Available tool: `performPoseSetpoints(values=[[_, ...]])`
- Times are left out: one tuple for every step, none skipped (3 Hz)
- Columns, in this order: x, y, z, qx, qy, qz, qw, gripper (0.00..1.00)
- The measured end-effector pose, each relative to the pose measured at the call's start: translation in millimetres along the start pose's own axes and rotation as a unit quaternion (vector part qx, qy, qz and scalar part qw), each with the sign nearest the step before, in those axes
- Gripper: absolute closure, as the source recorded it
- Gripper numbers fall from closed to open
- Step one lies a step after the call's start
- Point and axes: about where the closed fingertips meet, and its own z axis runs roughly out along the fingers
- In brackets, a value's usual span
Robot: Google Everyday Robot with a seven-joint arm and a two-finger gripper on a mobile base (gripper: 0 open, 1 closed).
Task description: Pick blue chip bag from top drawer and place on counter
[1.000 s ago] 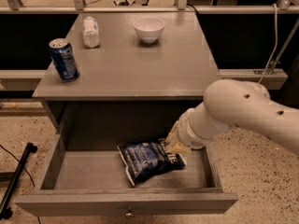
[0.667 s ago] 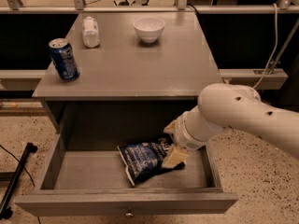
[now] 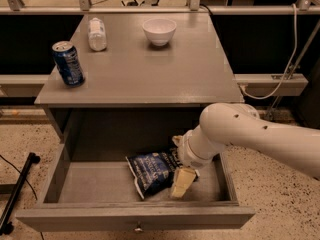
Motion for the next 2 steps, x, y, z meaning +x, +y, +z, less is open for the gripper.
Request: performPoseSetpoints(values=[[8.8, -0.1, 24.7, -0.010, 0.005, 0.012, 0.9999, 0.18], [13.1, -0.7, 44.8, -0.020, 0.011, 0.020, 0.9996, 0.40]])
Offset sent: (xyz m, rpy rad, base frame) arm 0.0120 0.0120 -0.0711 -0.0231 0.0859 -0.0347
